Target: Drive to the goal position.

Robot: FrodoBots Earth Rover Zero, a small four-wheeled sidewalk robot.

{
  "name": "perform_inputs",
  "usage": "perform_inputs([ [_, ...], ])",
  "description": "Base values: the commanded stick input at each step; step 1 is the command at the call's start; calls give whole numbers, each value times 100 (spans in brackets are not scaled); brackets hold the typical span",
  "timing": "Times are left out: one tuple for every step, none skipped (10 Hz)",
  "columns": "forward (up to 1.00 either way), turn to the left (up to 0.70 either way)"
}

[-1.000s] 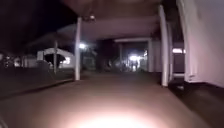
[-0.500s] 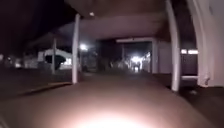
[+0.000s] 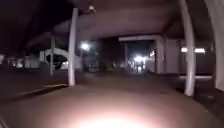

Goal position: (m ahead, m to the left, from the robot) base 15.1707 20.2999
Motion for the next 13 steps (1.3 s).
perform_inputs([
  [100,22],
  [100,22],
  [100,22],
  [100,22],
  [100,22],
  [100,22],
  [100,22],
  [100,22],
  [100,22],
  [100,22],
  [100,22],
  [100,22],
  [100,22],
])
